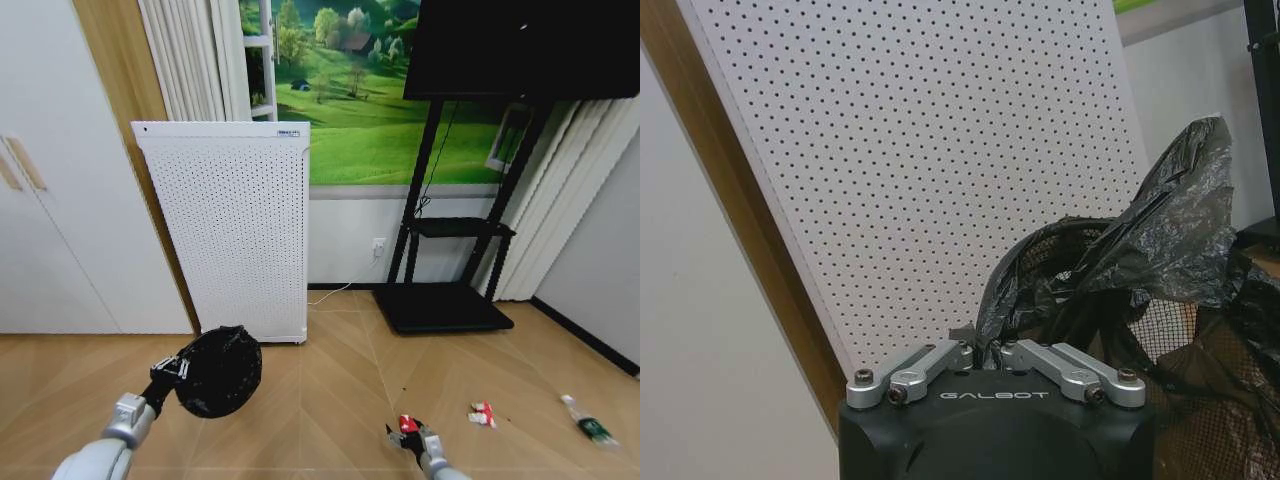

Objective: Pick up the trash bin and place the garbage on the floor into it.

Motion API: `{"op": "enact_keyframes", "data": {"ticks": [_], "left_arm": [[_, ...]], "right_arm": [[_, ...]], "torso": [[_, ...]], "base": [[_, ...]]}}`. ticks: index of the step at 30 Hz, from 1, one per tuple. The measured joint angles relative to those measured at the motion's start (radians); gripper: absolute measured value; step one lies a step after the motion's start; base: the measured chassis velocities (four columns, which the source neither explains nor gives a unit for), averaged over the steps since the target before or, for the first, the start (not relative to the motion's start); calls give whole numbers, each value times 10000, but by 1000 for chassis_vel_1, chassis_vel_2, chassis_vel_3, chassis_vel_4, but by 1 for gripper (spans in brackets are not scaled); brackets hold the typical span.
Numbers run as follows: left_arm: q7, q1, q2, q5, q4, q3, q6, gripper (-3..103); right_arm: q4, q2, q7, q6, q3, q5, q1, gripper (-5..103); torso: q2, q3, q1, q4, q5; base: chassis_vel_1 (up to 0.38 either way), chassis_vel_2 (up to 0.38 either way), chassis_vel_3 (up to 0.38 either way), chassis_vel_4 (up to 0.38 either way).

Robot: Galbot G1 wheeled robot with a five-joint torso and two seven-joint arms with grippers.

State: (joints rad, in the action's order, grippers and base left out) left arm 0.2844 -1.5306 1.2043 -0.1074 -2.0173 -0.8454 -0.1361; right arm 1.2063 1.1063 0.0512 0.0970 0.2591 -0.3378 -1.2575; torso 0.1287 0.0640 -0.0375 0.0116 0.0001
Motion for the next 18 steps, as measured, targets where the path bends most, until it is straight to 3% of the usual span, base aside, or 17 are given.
{"op": "enact_keyframes", "data": {"ticks": [18], "left_arm": [[-11,231,26,29,284,131,71,6]], "right_arm": [[-2677,503,421,-154,-413,1065,1693,100]], "torso": [[0,-1,0,-2,0]], "base": [[0,0,0,0]]}}
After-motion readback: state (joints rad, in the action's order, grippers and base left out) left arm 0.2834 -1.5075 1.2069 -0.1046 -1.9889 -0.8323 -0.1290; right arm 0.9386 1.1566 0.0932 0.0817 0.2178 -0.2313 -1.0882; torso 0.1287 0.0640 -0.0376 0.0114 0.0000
